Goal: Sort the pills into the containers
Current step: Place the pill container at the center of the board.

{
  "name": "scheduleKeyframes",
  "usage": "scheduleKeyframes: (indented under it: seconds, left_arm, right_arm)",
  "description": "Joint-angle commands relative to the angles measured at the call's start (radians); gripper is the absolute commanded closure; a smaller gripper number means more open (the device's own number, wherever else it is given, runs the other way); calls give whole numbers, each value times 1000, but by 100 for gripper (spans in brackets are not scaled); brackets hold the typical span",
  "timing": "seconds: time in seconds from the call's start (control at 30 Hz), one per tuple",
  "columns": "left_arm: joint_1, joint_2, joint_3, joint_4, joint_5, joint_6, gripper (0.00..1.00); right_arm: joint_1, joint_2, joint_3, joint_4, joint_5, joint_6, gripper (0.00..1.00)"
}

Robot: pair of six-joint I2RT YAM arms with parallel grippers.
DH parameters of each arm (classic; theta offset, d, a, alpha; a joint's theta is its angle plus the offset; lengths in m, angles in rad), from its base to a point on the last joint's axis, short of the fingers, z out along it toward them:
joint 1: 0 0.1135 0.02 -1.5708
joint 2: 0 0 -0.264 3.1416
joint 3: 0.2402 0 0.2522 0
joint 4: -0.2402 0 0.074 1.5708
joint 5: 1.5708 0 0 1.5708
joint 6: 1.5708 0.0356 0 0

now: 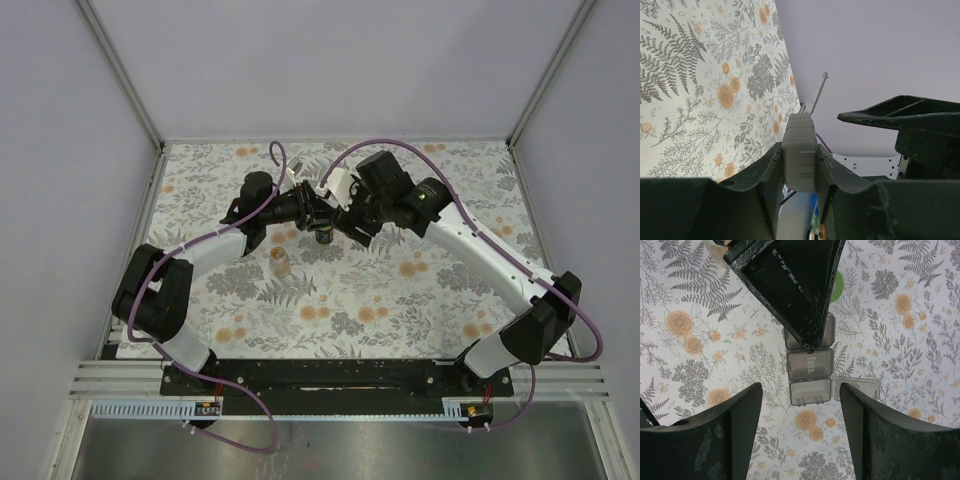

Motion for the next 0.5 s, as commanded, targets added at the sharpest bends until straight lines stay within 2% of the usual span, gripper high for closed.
scheduleKeyframes:
  seconds: [0.0,0.27,0.47]
  left_arm:
    - [-9,-23,51,23,31,18,100]
    - [-11,-20,50,25,40,15,100]
    - [-12,-20,43,55,58,-8,100]
  right_arm:
    - [21,20,37,1,37,-33,28]
    - [32,45,10,37,62,-36,30]
    - [35,55,-10,66,84,-35,36]
